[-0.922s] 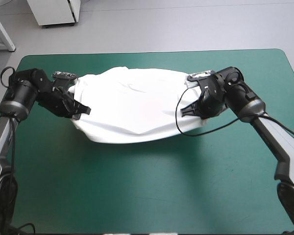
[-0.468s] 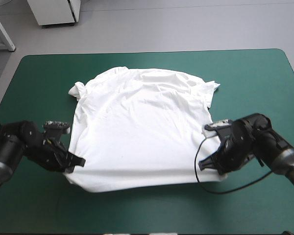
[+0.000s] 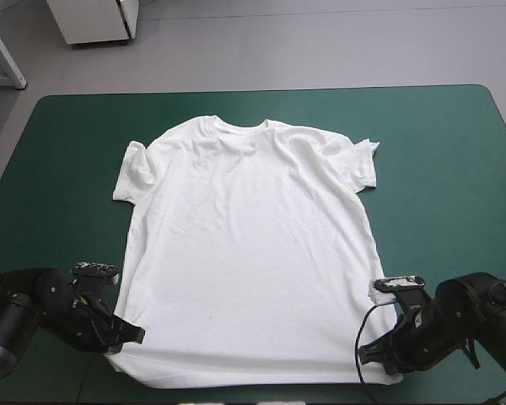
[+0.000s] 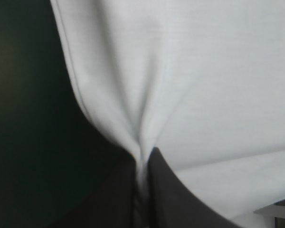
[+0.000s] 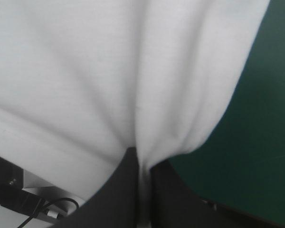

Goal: Fold the cloth

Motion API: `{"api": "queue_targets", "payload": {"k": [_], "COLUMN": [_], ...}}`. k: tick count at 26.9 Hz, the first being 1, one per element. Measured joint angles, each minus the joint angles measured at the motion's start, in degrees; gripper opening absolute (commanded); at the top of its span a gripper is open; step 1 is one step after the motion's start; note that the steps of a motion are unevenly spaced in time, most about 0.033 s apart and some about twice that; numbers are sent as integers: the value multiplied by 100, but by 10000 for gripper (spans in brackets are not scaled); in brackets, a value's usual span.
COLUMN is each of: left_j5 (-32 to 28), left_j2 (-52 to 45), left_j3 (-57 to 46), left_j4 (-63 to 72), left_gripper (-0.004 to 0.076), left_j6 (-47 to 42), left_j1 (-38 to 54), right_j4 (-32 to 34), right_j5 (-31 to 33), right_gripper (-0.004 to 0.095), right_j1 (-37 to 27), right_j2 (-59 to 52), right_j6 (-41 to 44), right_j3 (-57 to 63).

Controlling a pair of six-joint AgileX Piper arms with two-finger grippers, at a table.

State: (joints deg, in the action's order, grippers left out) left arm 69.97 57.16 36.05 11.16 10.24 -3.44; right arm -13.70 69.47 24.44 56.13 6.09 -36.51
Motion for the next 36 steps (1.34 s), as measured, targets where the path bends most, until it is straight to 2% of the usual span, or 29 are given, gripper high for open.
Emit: {"api": "queue_targets", "payload": {"k": [2,4,7,9,10,12,17,21,29,32,36], "left_j5": [-5,-5,-9,-9,-9,-9,-119,-331,-241,-160,-634], "left_j2": [-1,-1,-12,-18,-18,-18,3,418,2495,3687,4652], "left_j3": [-25,-25,-25,-30,-30,-36,201,962,3153,4159,4552], "left_j4": [-53,-50,19,90,127,142,-145,-442,-851,-1170,-1270], "left_gripper": [53,160,365,497,538,559,545,545,545,545,545], "left_j6": [-14,-14,-19,-19,-19,-19,-183,-308,-399,-477,-633], "left_j1": [-38,-44,-44,-44,-44,-44,-44,-44,-44,-44,-44], "right_j4": [64,94,97,108,121,175,602,969,1066,1066,1066], "right_j5": [-5,-5,0,10,12,-51,-396,-483,-242,7,-4], "right_gripper": [97,271,547,690,722,743,741,741,741,741,741], "right_j1": [0,0,0,0,0,0,0,0,0,0,0], "right_j2": [-6,-6,-6,-6,-6,-6,-6,-6,-6,-6,-6], "right_j6": [6,23,23,23,23,23,257,575,886,903,903], "right_j3": [0,0,0,0,0,2,-138,-540,-933,-933,-933]}}
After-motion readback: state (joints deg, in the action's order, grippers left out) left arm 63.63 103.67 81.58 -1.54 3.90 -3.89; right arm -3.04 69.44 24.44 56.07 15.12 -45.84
